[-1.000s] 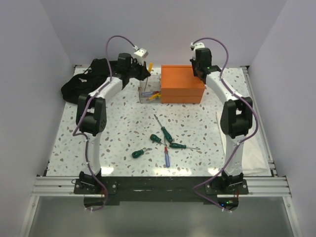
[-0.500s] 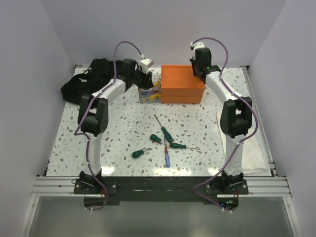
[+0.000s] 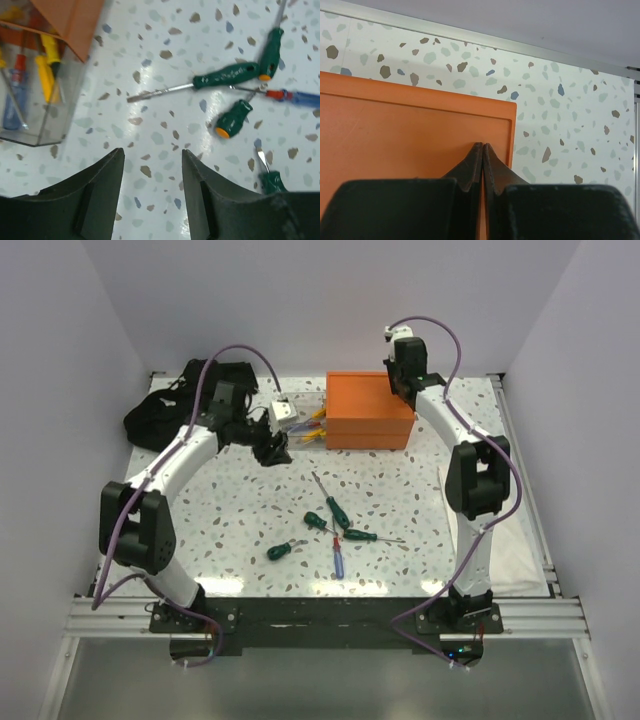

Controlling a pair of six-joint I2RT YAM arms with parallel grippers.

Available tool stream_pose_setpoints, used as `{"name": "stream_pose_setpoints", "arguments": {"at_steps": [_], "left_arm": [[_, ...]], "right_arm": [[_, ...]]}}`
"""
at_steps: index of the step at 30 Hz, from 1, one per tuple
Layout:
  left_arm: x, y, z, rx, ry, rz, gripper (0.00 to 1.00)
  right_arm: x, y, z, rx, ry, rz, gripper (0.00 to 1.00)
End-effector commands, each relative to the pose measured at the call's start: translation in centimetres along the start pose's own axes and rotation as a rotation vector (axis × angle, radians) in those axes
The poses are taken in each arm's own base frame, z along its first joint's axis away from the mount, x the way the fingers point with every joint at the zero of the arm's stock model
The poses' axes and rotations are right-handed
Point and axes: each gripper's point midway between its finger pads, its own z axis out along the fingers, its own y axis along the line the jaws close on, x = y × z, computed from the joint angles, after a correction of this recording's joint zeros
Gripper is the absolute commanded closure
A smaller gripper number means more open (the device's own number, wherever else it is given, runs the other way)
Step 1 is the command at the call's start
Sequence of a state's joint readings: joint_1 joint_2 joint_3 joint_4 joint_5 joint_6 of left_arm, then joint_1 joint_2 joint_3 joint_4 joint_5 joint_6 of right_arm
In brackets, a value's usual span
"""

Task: Sort the tools into containers

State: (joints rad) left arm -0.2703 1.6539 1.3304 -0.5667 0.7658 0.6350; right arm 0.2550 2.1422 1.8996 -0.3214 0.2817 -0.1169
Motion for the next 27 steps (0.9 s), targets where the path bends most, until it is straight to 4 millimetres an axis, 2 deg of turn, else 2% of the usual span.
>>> {"name": "stream_pose_setpoints", "arguments": {"at_steps": [1, 2, 3, 5, 6, 8, 9, 10, 11, 12, 13, 15, 16, 21, 27], "left_arm": [[5.9, -5.2, 0.1, 0.239, 0.128, 0.054, 0.45], [6.1, -5.5, 0.3, 0.237, 0.118, 0.061, 0.45], [4.9, -5.0, 1.1, 0.21, 0.072, 0.131, 0.45], [4.1, -5.3, 2.2, 0.196, 0.045, 0.221, 0.45], [3.3, -5.7, 3.4, 0.21, 0.037, 0.326, 0.45], [2.4, -5.0, 5.1, 0.225, 0.011, 0.394, 0.45], [1.8, -5.1, 5.8, 0.251, -0.017, 0.417, 0.46], [1.1, -4.4, 6.9, 0.273, -0.03, 0.449, 0.46], [1.4, -4.8, 7.2, 0.322, -0.018, 0.451, 0.46], [1.0, -4.9, 8.0, 0.36, -0.033, 0.528, 0.46], [0.0, -3.8, 9.2, 0.372, -0.036, 0.567, 0.46], [0.0, -4.4, 10.4, 0.442, -0.008, 0.617, 0.46], [-0.5, -3.9, 11.5, 0.455, -0.01, 0.642, 0.46], [-0.1, -5.7, 13.5, 0.532, -0.039, 0.752, 0.44], [3.2, -8.3, 14.4, 0.665, -0.002, 0.835, 0.44]], "right_arm": [[11.8, 2.7, 1.0, -0.078, 0.346, -0.093, 0.98], [11.7, 2.7, 1.0, -0.077, 0.345, -0.09, 0.98], [11.7, 2.6, 1.0, -0.076, 0.344, -0.088, 0.98], [11.9, 2.9, 1.0, -0.083, 0.349, -0.091, 0.98], [11.9, 2.8, 1.0, -0.084, 0.351, -0.09, 0.98], [11.8, 2.9, 0.9, -0.085, 0.349, -0.091, 0.98], [11.7, 2.8, 0.8, -0.083, 0.346, -0.092, 0.98], [11.9, 2.8, 0.8, -0.082, 0.35, -0.093, 0.98], [12.0, 2.9, 0.8, -0.087, 0.353, -0.093, 0.98], [12.1, 2.9, 0.7, -0.09, 0.356, -0.092, 0.98], [12.1, 3.0, 0.7, -0.093, 0.356, -0.092, 0.98], [11.9, 3.0, 0.8, -0.093, 0.353, -0.091, 0.98], [11.7, 3.0, 0.9, -0.091, 0.347, -0.091, 0.98], [11.4, 2.9, 1.0, -0.088, 0.339, -0.096, 0.98], [10.5, 2.8, 1.1, -0.091, 0.327, -0.107, 0.98]]}}
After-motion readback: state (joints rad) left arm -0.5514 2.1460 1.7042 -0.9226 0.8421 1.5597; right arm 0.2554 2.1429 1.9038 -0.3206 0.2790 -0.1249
